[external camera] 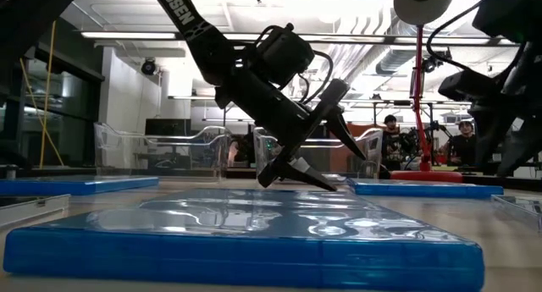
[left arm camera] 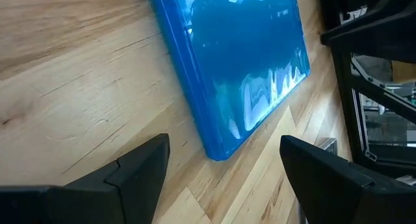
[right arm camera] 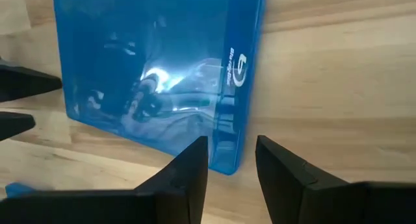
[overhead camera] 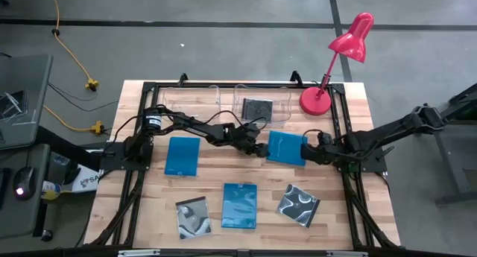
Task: Pick & place jewel cases by type
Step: Put the top right blue CD case into the left transparent bin
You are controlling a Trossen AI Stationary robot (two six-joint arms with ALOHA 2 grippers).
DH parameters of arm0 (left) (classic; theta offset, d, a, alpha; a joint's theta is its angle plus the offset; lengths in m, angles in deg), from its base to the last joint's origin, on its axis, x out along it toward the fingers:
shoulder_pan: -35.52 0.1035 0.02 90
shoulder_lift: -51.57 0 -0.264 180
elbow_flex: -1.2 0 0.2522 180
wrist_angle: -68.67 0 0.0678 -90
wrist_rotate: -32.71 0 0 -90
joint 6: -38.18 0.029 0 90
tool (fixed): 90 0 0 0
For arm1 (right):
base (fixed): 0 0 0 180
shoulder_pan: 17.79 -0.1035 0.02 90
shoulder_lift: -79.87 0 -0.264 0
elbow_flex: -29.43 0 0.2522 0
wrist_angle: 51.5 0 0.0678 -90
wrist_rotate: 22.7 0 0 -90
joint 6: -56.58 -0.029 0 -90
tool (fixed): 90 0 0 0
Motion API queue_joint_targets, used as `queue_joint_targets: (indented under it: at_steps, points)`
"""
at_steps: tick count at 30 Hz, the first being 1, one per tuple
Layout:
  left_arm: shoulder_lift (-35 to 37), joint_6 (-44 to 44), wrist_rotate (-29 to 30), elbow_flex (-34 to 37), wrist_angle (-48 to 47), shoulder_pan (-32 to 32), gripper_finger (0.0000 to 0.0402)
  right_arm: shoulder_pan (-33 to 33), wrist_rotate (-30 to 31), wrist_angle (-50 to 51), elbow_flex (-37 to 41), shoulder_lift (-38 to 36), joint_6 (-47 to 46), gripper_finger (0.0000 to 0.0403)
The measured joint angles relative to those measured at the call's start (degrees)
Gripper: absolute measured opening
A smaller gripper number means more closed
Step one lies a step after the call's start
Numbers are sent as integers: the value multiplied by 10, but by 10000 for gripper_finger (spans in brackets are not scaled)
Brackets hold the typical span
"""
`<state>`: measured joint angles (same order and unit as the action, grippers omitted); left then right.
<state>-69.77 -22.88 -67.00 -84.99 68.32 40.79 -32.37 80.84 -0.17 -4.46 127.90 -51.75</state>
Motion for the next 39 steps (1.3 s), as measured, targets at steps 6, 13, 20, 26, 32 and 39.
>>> queue_joint_targets:
  at_steps: [6, 13, 20, 26, 32, 39]
  points:
    - [0, 23, 1, 0, 1, 0, 292, 0, -21, -37, 43, 0, -24, 148]
    - [-1, 42, 1, 0, 2, 0, 292, 0, -16, -76, 72, -2, -28, 181]
    - [-37, 24, -40, -4, 88, 0, 292, 27, -13, -79, 73, -1, -11, 184]
    - [-40, 25, -35, -4, 83, 0, 292, 43, -9, -94, 75, 0, 2, 185]
    - [-41, 25, -34, -3, 80, 1, 292, 58, 3, -123, 77, 1, 26, 185]
    - [-41, 25, -34, -1, 71, 1, 292, 65, 50, -166, 80, 2, 67, 182]
